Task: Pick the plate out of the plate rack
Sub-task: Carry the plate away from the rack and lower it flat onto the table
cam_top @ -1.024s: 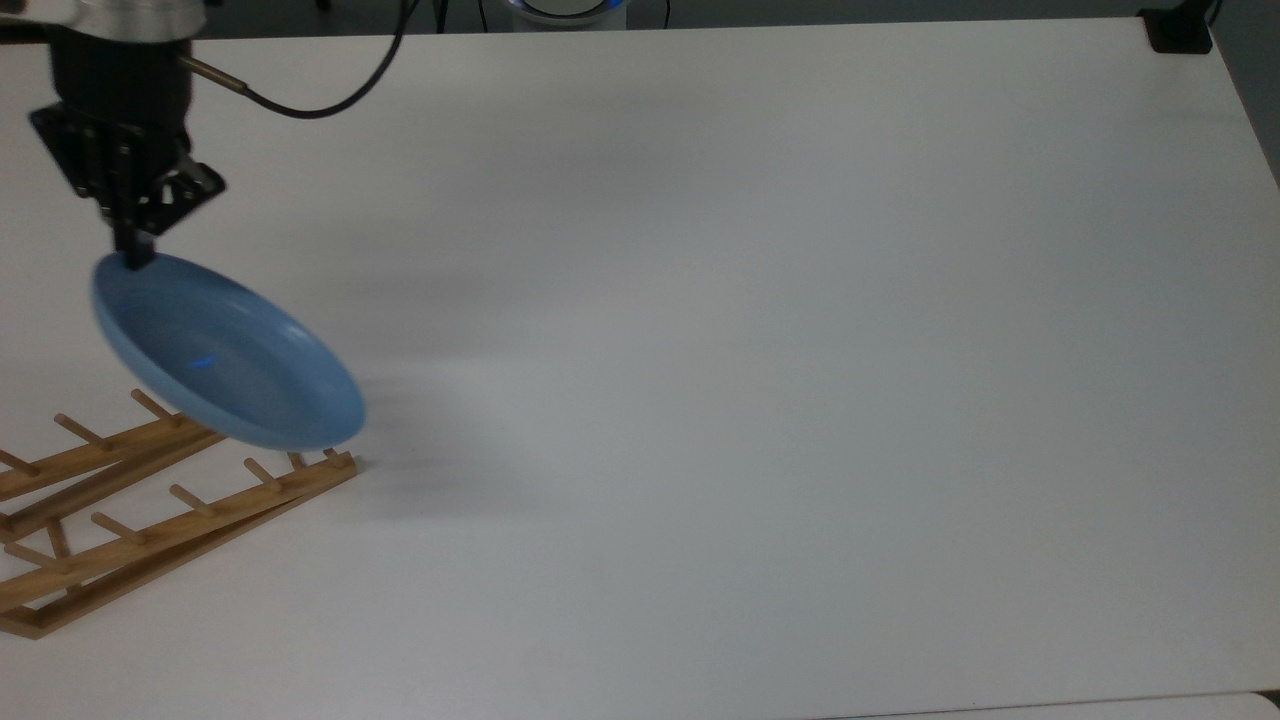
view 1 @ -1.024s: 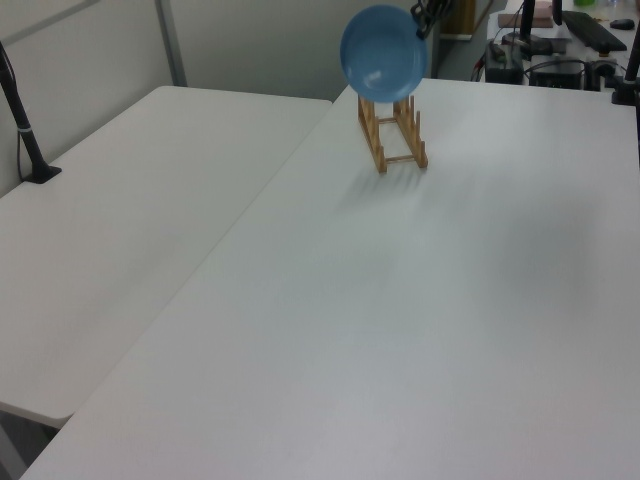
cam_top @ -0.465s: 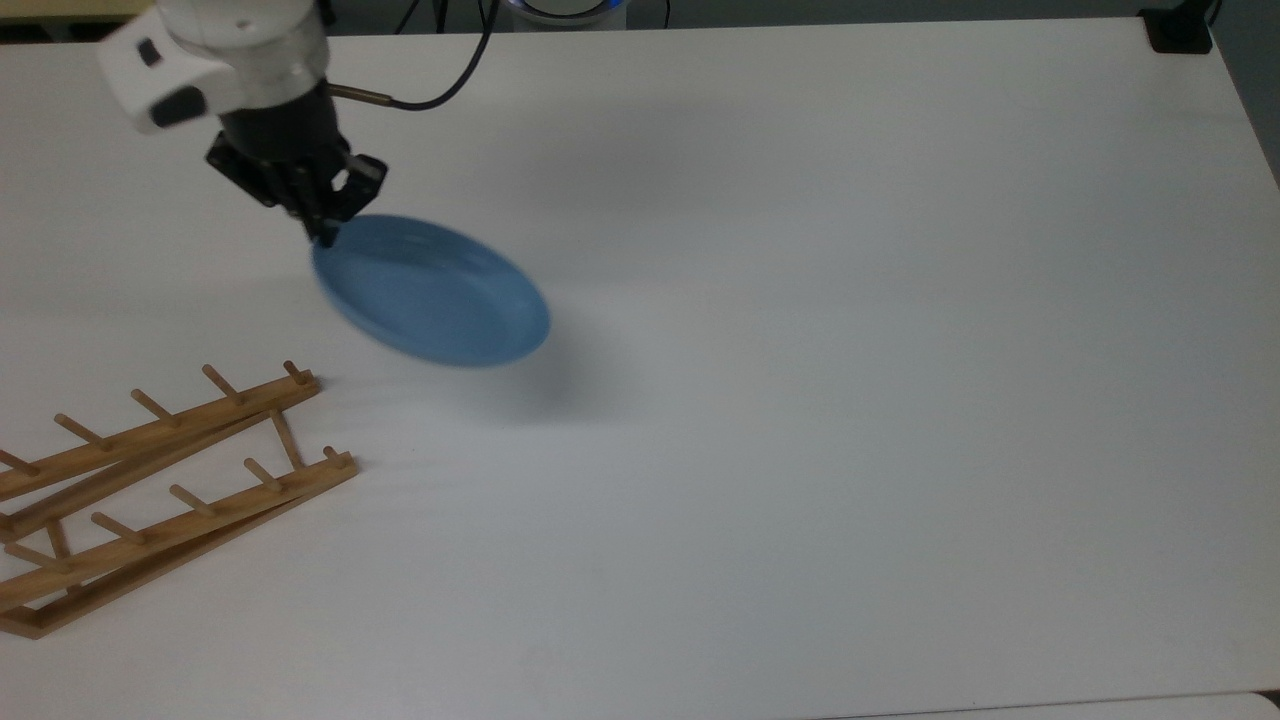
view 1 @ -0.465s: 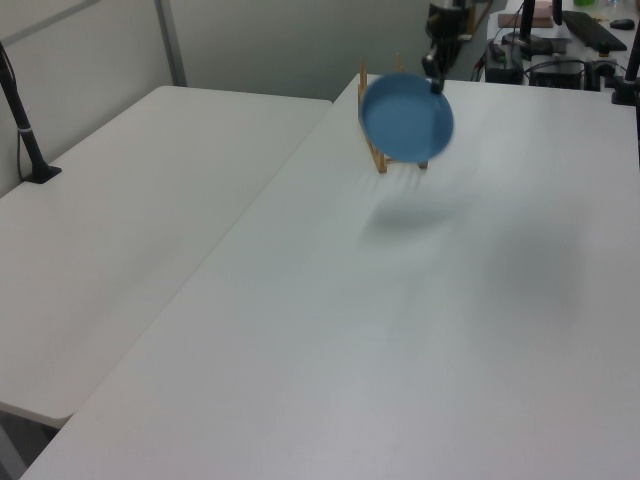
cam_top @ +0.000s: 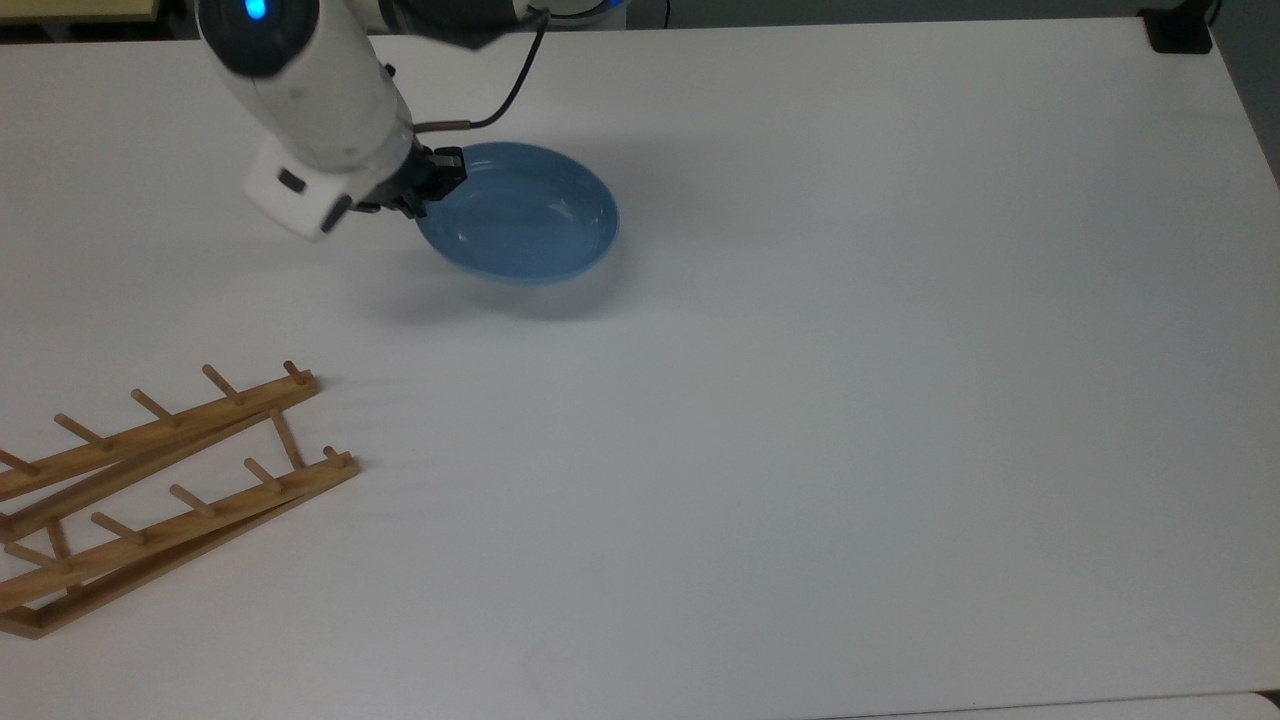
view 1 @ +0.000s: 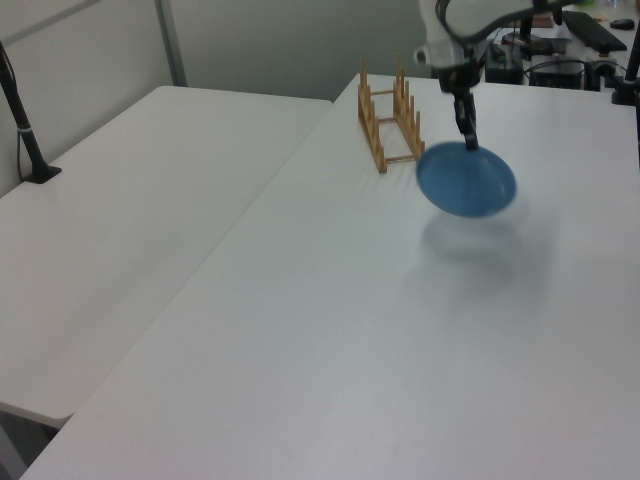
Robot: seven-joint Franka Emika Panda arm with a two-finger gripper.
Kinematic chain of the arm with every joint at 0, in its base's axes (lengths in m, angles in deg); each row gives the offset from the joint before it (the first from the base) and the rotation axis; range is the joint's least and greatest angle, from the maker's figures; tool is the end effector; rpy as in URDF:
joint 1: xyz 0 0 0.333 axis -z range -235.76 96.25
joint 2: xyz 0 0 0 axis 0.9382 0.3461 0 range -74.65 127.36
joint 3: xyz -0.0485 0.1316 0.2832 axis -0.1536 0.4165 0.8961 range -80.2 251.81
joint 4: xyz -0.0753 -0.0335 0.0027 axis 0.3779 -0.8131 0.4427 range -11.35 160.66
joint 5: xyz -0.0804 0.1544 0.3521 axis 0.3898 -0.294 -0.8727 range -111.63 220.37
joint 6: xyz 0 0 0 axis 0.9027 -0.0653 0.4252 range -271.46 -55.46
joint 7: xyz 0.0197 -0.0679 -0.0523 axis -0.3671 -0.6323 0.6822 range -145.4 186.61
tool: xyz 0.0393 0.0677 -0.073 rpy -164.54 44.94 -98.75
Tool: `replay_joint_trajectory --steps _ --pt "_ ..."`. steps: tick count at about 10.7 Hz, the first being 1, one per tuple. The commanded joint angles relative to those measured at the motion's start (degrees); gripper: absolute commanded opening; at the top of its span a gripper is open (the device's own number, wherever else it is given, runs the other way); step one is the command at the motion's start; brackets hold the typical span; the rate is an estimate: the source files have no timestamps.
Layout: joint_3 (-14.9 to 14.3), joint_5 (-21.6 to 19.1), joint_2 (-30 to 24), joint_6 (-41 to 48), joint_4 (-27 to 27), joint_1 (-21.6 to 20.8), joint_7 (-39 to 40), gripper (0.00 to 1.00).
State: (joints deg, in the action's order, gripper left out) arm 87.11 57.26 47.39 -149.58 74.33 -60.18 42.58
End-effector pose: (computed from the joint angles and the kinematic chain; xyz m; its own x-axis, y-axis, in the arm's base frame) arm 0.6228 -0.0974 0.4113 0.9230 0.2472 -0.2948 0.2350 -0.9690 -0.0769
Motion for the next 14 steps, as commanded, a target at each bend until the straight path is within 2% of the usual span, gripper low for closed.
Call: replay_joint_trajectory --steps 1,3,6,8,9,10,11,12,14 --pt "-0.2 -0.2 4.3 3.9 0.7 -0.1 15.7 0.00" --pt "-0.3 0.8 5.8 3.8 1.2 -0.4 18.1 0.00" --pt "-0.3 2.0 7.9 0.9 1.8 -1.2 17.5 0.02" --pt "-0.3 3.7 8.7 0.1 1.6 -1.2 16.2 0.32" --pt "-0.3 4.9 8.6 0.0 1.6 -1.1 15.8 0.54" --pt "-0.4 5.1 8.5 0.2 1.4 -1.1 14.9 0.61" --pt "-0.5 5.2 7.7 0.2 0.9 -1.0 13.2 0.94" --pt "-0.7 5.1 6.7 0.7 -0.5 -1.0 10.5 1.00" --pt "-0.9 5.1 4.1 0.4 -0.8 -1.1 6.9 1.00"
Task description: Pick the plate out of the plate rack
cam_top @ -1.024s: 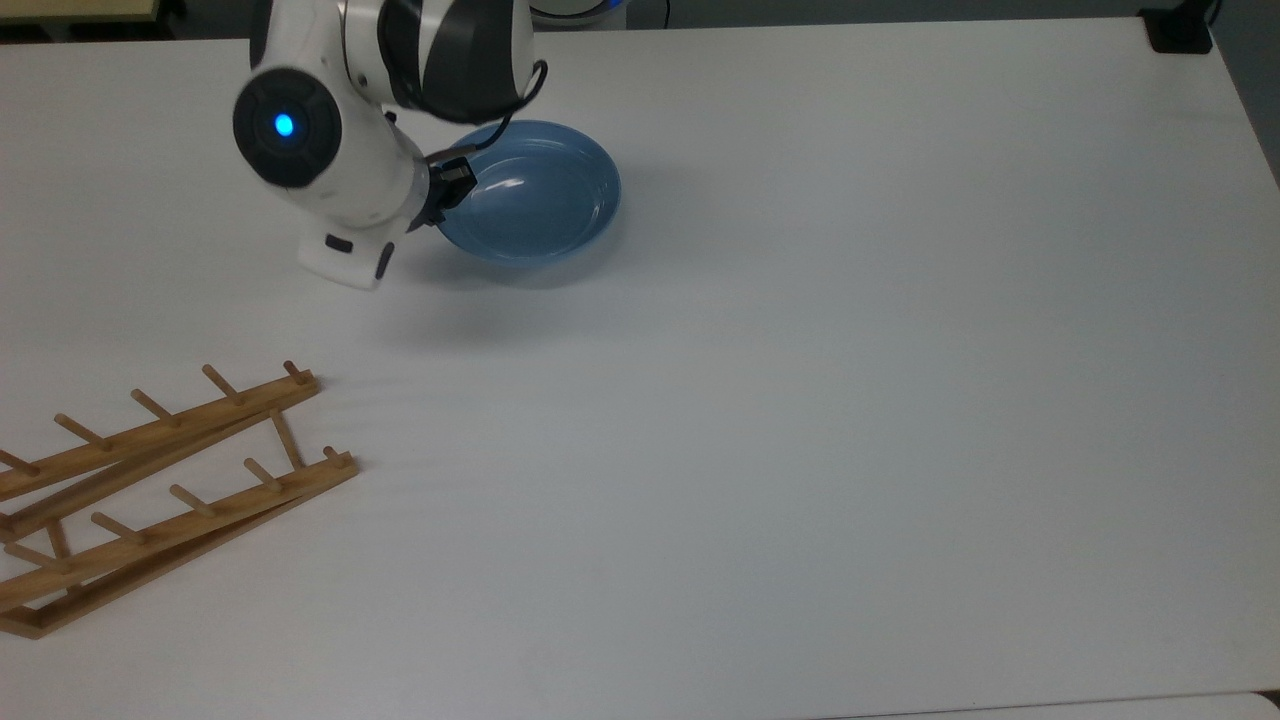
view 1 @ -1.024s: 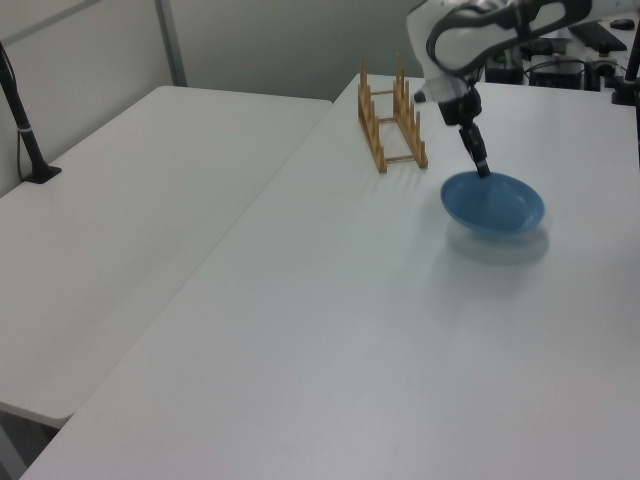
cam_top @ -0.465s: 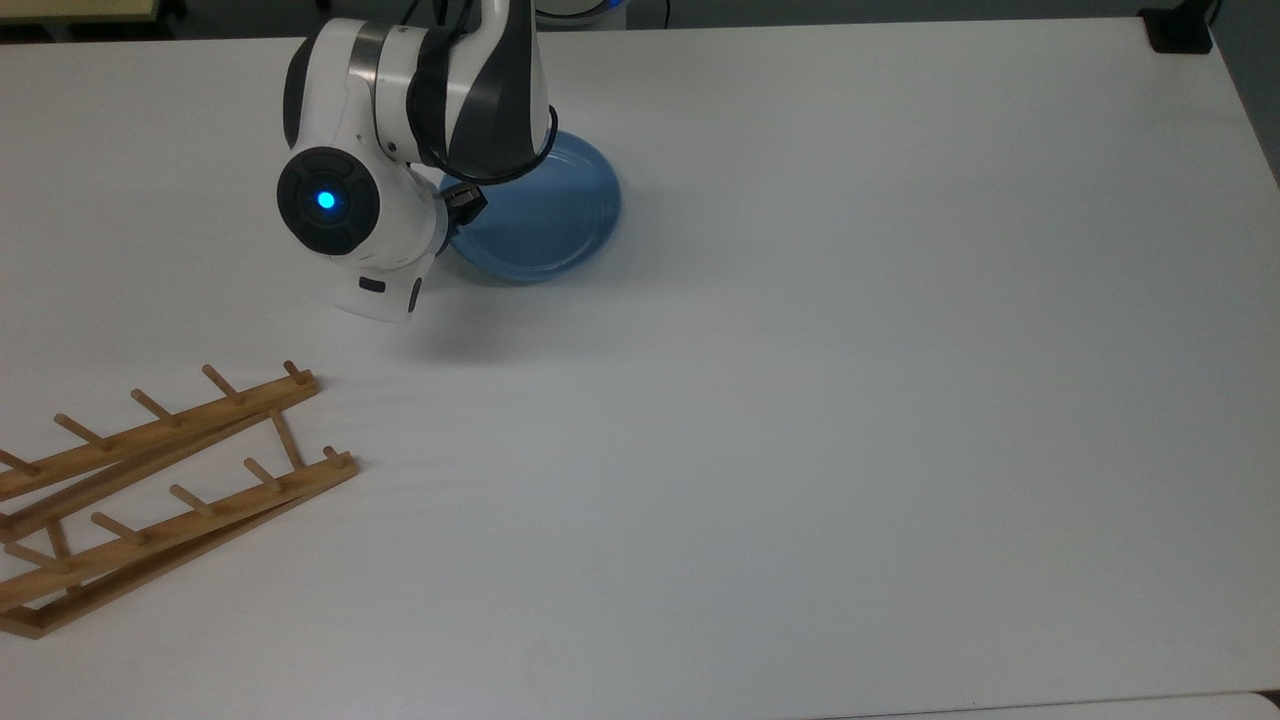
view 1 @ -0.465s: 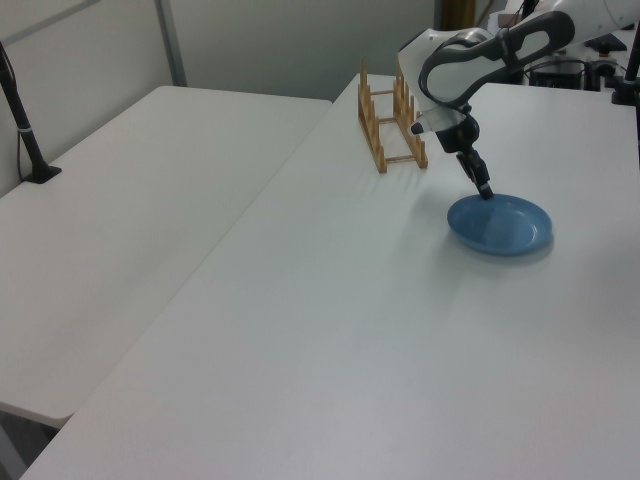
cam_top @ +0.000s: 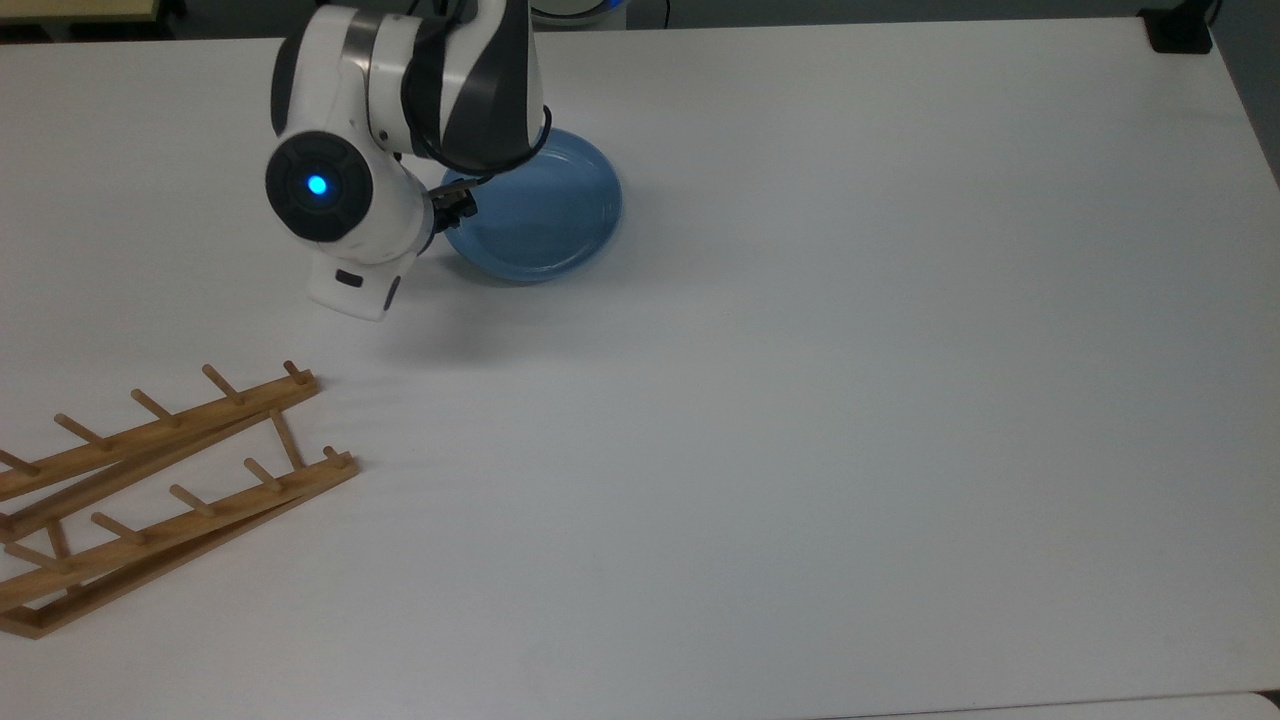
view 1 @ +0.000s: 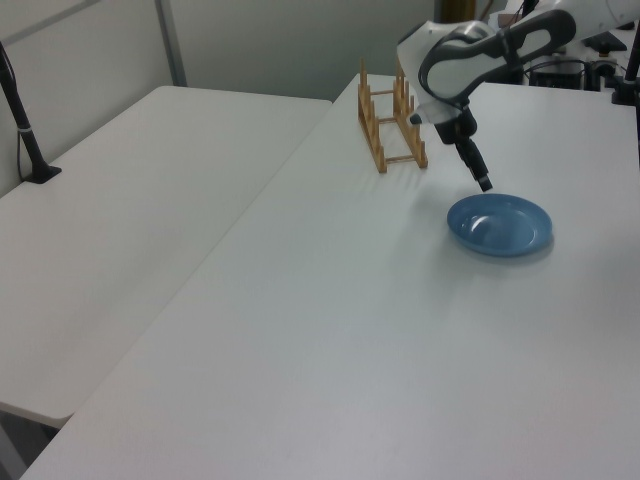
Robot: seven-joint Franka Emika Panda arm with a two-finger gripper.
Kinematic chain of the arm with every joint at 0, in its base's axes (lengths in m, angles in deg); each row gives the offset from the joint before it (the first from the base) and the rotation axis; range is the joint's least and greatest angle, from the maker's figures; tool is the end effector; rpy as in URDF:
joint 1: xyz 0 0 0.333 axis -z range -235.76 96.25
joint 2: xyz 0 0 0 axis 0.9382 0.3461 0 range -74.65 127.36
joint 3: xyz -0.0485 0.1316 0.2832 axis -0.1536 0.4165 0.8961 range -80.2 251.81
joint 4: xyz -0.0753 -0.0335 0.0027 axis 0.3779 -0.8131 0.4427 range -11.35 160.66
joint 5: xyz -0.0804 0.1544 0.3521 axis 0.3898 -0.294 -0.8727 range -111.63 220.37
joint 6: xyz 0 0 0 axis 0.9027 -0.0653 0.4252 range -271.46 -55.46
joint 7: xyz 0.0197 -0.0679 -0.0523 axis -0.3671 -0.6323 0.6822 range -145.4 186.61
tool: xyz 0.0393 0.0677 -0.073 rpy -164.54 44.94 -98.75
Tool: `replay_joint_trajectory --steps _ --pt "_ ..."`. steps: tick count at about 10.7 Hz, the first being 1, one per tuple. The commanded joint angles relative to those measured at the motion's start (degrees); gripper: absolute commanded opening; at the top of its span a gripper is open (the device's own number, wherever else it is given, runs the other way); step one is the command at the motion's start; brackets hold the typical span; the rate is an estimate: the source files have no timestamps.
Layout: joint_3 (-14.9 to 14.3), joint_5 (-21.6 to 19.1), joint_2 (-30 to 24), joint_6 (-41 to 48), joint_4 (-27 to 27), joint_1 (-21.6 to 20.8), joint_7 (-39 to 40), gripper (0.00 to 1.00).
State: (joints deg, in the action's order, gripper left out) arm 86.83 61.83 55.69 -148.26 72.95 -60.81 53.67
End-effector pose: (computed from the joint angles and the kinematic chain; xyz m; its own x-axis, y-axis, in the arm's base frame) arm 0.6300 -0.1028 0.3292 0.7910 0.4418 -0.4233 0.4204 -0.8951 -0.1487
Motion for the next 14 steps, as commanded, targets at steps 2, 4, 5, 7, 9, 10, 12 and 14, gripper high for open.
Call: replay_joint_trajectory --steps 2,4,5,7,9,10,12,14 --pt "-0.5 0.5 -8.4 -1.0 0.4 -0.6 -7.8 1.00" --pt "-0.1 0.4 -12.9 -1.2 0.4 -0.9 -14.7 1.00" --pt "-0.1 0.4 -14.6 -1.1 0.4 -2.4 -19.1 1.00" --pt "-0.1 0.4 -17.5 -1.1 0.4 -5.5 -29.5 1.00" --pt "-0.1 -0.5 -21.0 -1.3 1.0 -8.5 -39.7 1.00" --pt "-0.1 -0.8 -22.7 -1.3 1.4 -9.6 -41.4 1.00" --pt "-0.6 -1.1 -28.0 -3.8 4.9 -10.7 -44.5 1.00" --pt "-0.7 -1.1 -30.2 -6.5 6.6 -10.5 -49.1 1.00"
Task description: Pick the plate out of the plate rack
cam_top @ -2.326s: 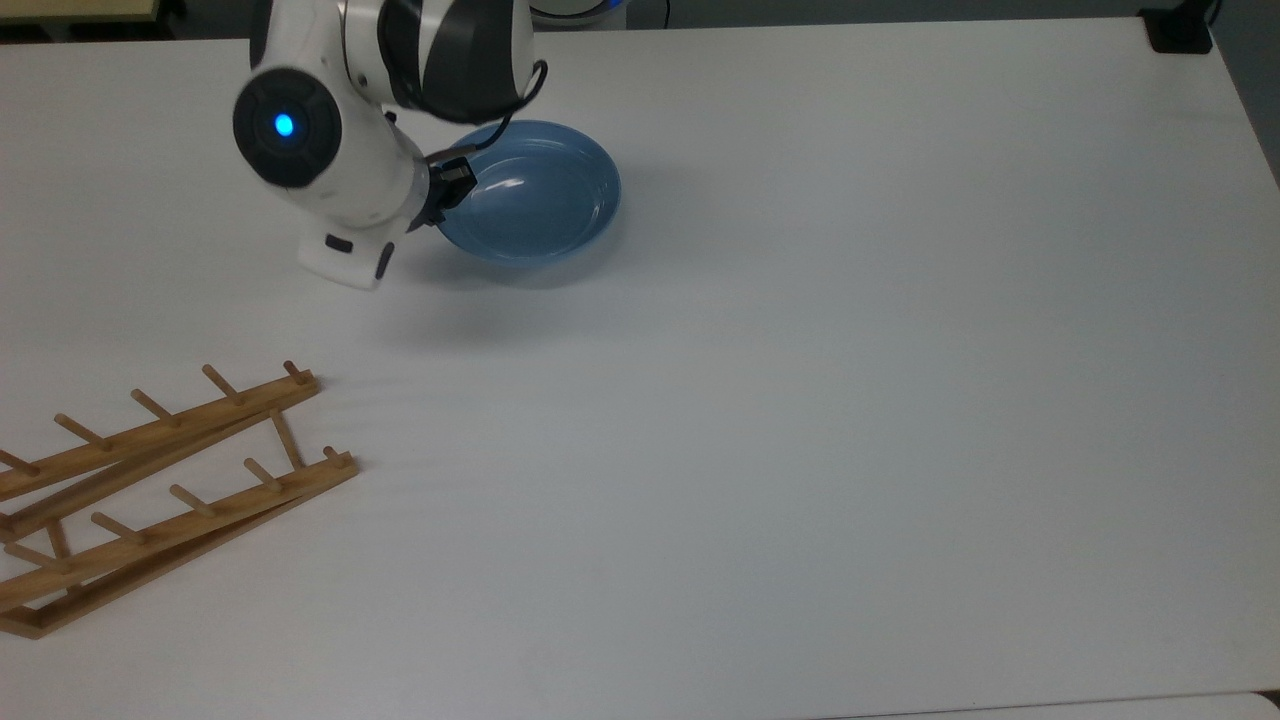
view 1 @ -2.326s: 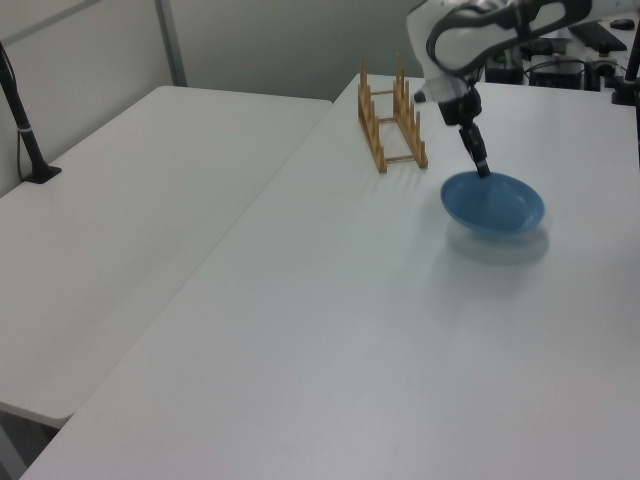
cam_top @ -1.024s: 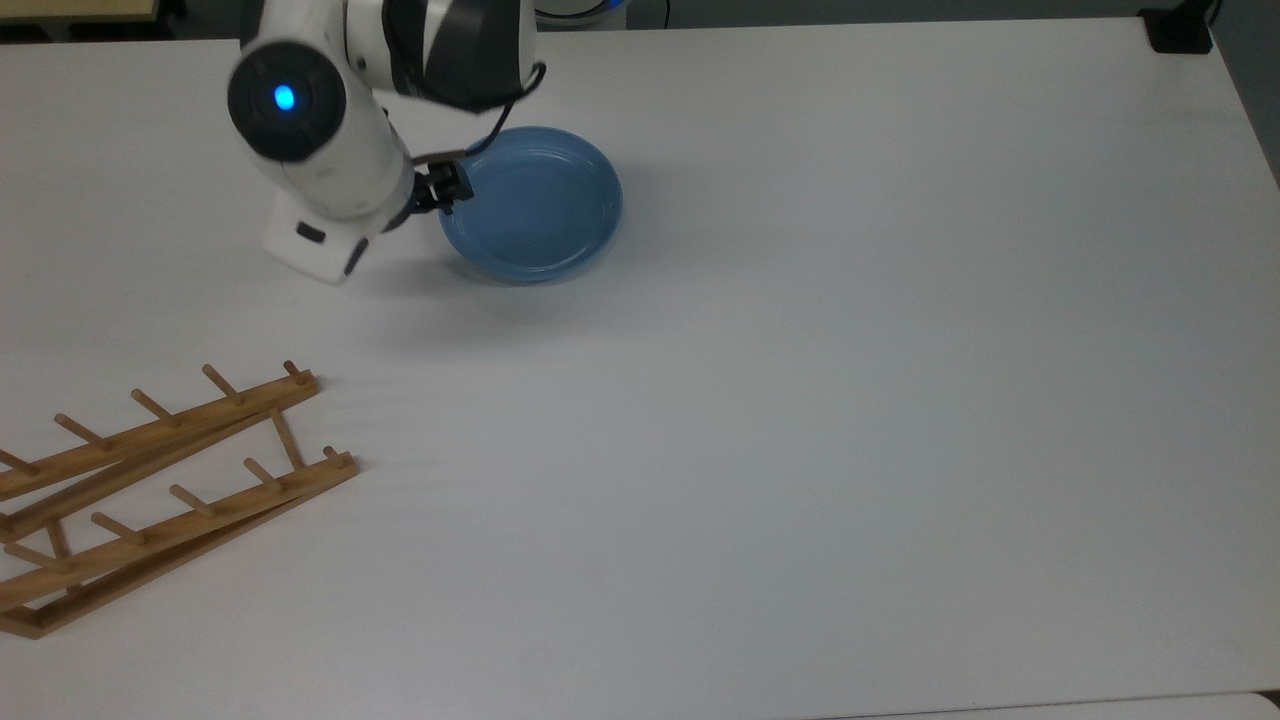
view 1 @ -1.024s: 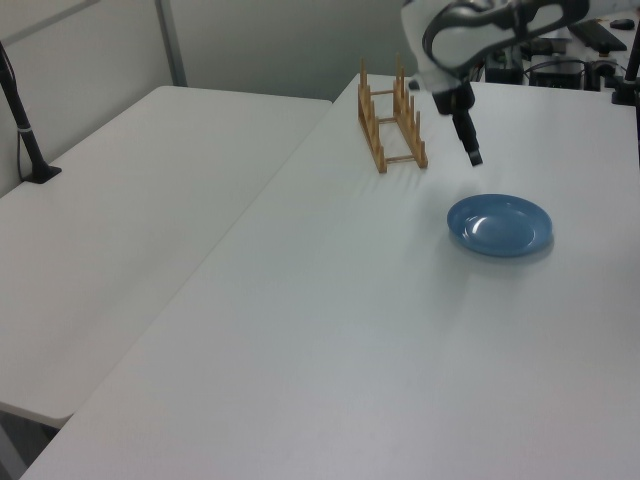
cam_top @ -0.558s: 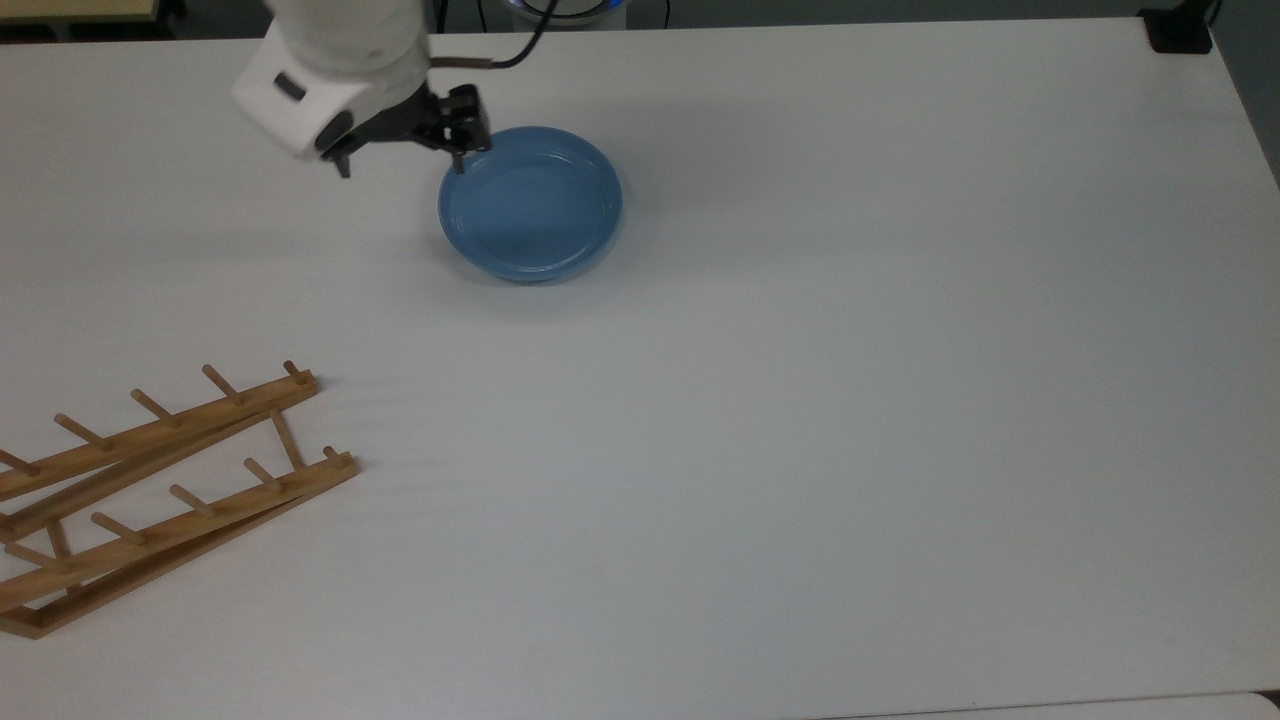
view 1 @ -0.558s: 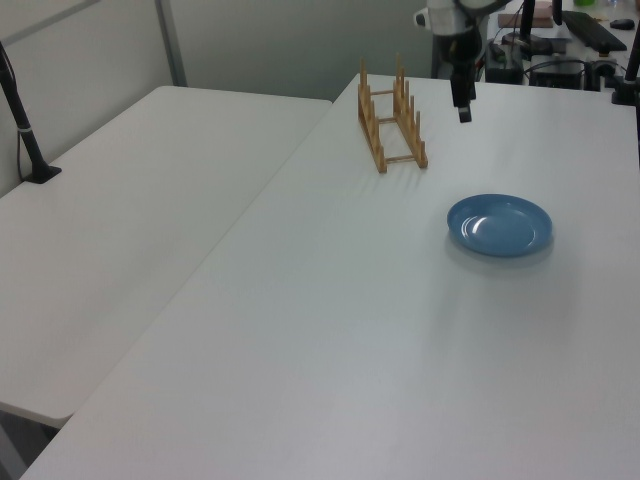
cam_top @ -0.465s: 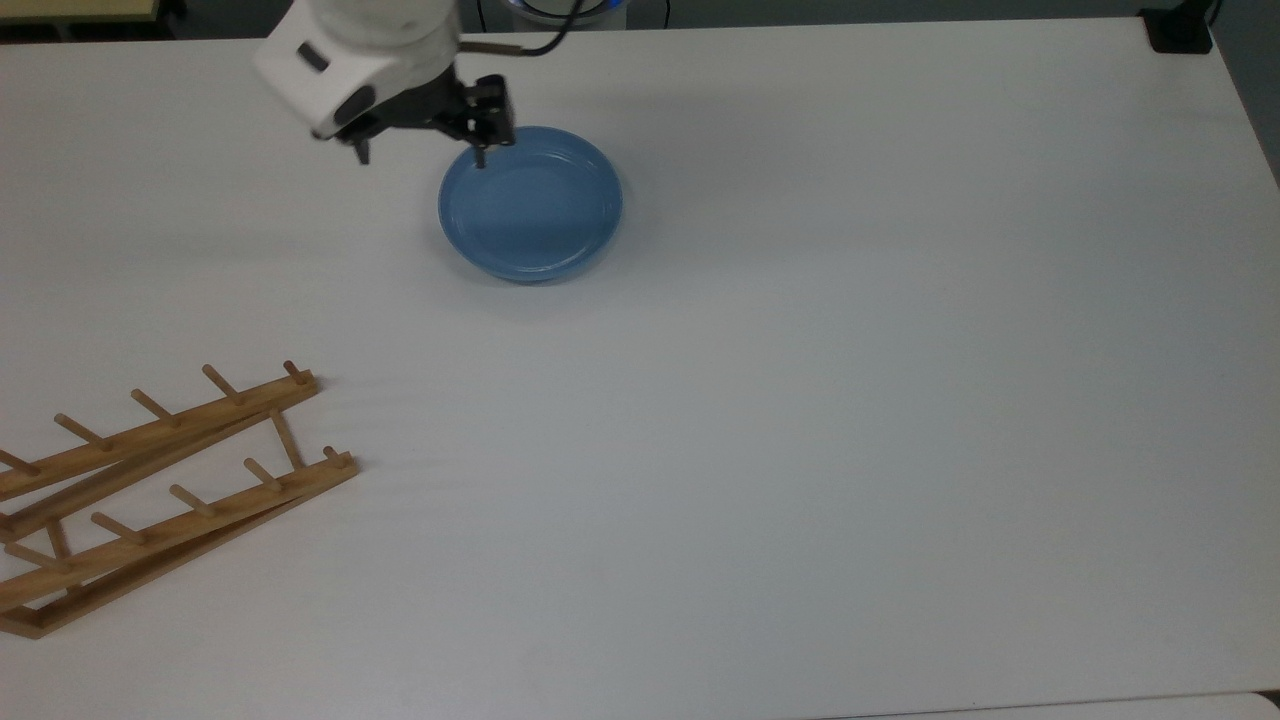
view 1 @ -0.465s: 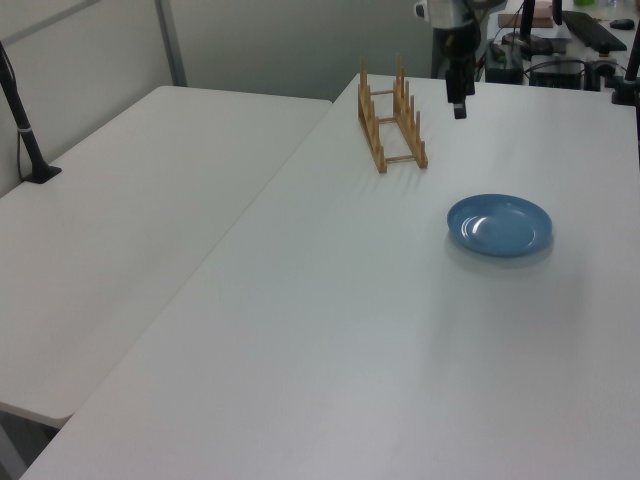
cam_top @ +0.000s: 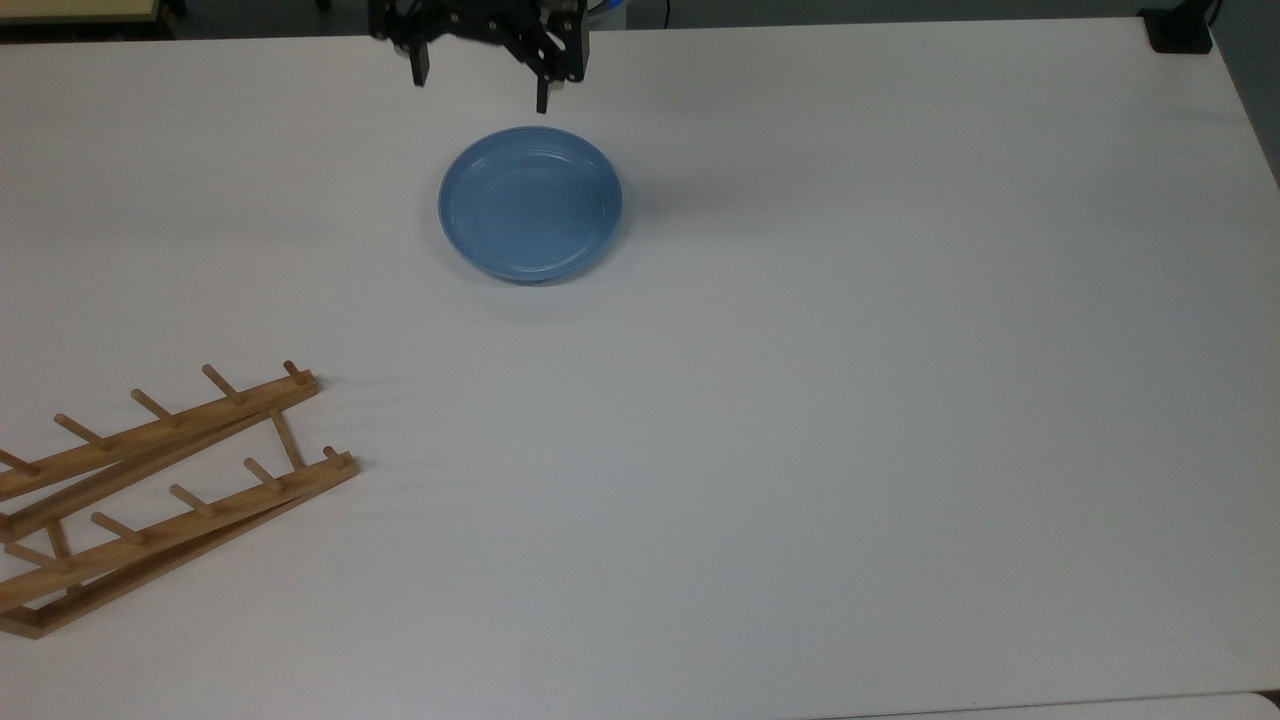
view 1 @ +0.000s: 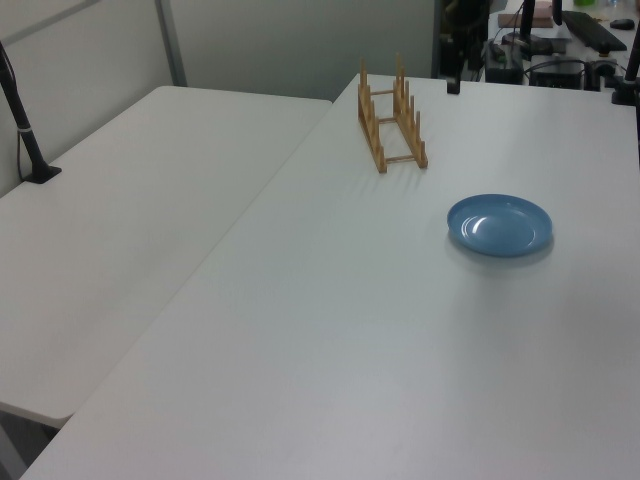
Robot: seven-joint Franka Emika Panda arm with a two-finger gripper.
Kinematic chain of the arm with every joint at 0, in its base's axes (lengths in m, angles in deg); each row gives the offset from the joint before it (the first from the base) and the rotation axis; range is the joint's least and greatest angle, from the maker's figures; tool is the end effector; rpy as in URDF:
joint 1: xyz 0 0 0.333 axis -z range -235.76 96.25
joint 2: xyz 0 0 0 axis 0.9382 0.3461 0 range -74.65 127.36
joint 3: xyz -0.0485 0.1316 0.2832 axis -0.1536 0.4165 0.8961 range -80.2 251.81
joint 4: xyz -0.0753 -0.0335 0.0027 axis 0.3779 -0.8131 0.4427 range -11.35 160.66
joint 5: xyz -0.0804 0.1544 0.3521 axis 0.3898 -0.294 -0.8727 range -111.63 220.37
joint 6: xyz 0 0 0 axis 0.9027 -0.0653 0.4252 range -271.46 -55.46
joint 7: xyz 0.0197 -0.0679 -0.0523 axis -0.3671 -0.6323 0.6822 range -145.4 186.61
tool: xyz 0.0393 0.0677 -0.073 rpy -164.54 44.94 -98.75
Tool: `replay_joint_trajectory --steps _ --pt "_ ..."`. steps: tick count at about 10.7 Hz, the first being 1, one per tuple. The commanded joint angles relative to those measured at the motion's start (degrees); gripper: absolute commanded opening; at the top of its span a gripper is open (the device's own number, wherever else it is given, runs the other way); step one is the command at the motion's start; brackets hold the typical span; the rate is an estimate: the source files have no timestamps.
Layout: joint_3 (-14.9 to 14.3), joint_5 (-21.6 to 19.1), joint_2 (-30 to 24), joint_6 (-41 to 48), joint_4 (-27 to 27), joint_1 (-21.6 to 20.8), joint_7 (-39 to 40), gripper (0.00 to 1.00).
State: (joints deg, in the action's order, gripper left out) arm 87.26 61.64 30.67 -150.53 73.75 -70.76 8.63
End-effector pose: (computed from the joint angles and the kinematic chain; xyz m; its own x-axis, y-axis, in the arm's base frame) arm 0.5835 0.0118 0.5963 0.9873 -0.1548 0.0365 -0.1582 -0.9802 0.1195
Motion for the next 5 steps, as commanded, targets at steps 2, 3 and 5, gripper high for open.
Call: replay_joint_trajectory --steps 2,3,5 --pt "-1.1 -0.7 -5.9 -3.3 5.7 -0.2 -3.9 1.00" --pt "-1.1 -0.8 -5.9 -2.0 5.4 -0.2 -3.9 1.00" --pt "-1.1 -0.7 -5.8 -1.4 5.4 -0.3 -3.9 1.00"
